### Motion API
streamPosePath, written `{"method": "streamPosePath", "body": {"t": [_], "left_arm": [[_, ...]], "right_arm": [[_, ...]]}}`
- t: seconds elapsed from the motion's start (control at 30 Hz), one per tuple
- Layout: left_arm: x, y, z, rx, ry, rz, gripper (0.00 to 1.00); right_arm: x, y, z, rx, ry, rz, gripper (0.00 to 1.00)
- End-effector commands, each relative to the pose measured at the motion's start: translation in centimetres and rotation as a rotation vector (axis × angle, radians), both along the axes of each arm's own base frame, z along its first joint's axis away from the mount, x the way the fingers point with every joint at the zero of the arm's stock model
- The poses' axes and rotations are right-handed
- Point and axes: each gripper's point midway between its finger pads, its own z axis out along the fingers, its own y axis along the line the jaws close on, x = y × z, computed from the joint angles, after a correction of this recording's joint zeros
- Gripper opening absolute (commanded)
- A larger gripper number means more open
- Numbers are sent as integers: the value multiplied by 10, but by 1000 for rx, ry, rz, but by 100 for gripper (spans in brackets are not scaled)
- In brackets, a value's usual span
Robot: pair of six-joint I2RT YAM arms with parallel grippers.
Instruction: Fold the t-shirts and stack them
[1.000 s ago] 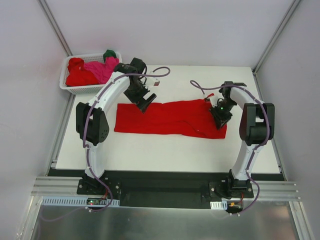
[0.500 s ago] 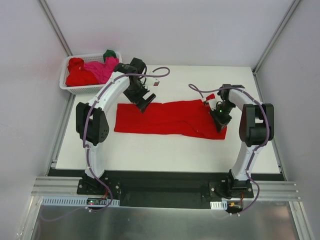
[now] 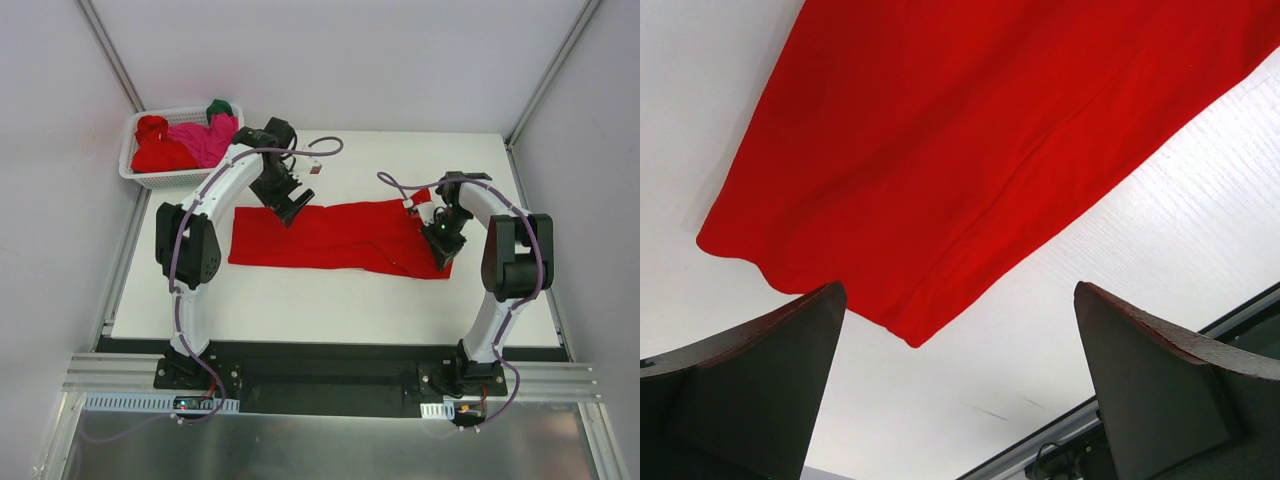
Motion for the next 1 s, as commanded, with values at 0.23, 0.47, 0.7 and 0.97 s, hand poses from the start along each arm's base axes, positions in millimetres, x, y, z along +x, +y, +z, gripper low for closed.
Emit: {"method": "streamPosePath", "body": {"t": [0.23,0.47,0.7,0.97], "left_arm": [[-6,1,11,13,-17,-32,99],[-5,0,12,18,-22,-37,99],[-8,0,10,28,-18,-46,99],[-14,36,4,125,-53,3,99]], "right_arm": [[-21,1,11,-4,31,24,1],[-18,-1,9,-19,30,27,1],[-3,-10,10,-68,-27,27,23],[50,-45,59,-210,-267,-24,96]]}}
